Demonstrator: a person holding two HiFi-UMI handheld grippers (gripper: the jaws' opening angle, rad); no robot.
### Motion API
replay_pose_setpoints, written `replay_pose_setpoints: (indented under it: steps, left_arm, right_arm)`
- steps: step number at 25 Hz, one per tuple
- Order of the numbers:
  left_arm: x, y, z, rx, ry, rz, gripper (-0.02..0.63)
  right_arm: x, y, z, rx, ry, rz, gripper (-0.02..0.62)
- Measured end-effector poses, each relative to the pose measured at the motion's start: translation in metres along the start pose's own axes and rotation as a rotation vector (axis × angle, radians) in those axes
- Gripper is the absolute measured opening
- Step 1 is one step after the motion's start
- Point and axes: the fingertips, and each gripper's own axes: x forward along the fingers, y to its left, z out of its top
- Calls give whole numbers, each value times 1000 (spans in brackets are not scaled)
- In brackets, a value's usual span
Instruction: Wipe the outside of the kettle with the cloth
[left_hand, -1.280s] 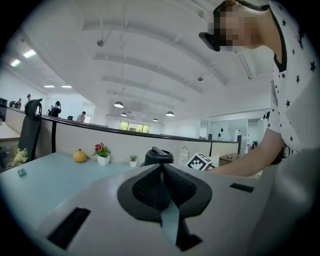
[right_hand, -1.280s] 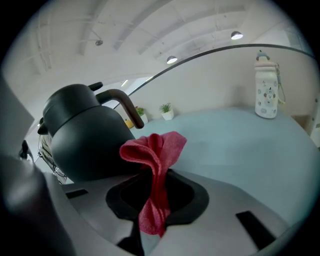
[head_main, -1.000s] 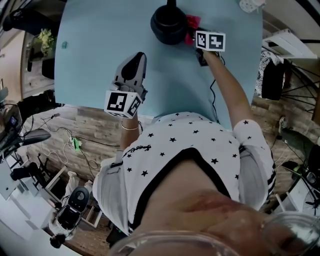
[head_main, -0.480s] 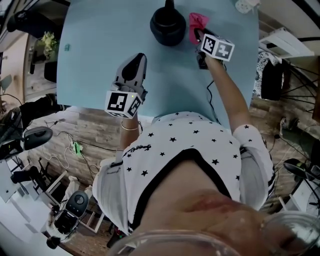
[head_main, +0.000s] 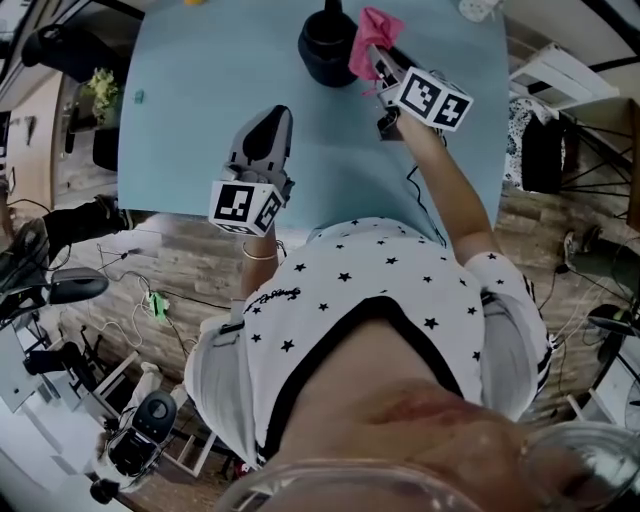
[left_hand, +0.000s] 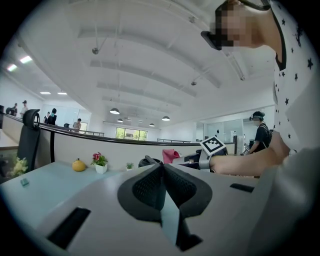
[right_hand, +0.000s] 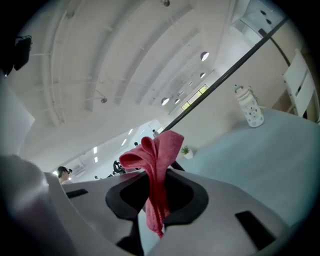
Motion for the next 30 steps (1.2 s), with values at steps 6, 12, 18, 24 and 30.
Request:
replay_pose_setpoints:
  steps: [6, 12, 18, 24, 30]
  left_arm:
    - [-13, 3, 1, 0, -2, 8, 40]
    - [-24, 12, -2, -10, 7, 14, 40]
    - [-24, 24, -6, -13, 16, 0, 40]
    - [-21, 36, -8, -23, 17, -30, 40]
    - [-18, 52, -13, -35, 25, -49, 40]
  right_arm:
    - [6, 21, -7, 37, -15, 34, 71]
    - [9, 4, -29, 75, -2, -37, 71]
    - [6, -9, -44, 119, -9, -90, 71]
    - [3, -19, -59, 153, -15, -150, 71]
    - [5, -37, -81, 207, 5, -227, 71]
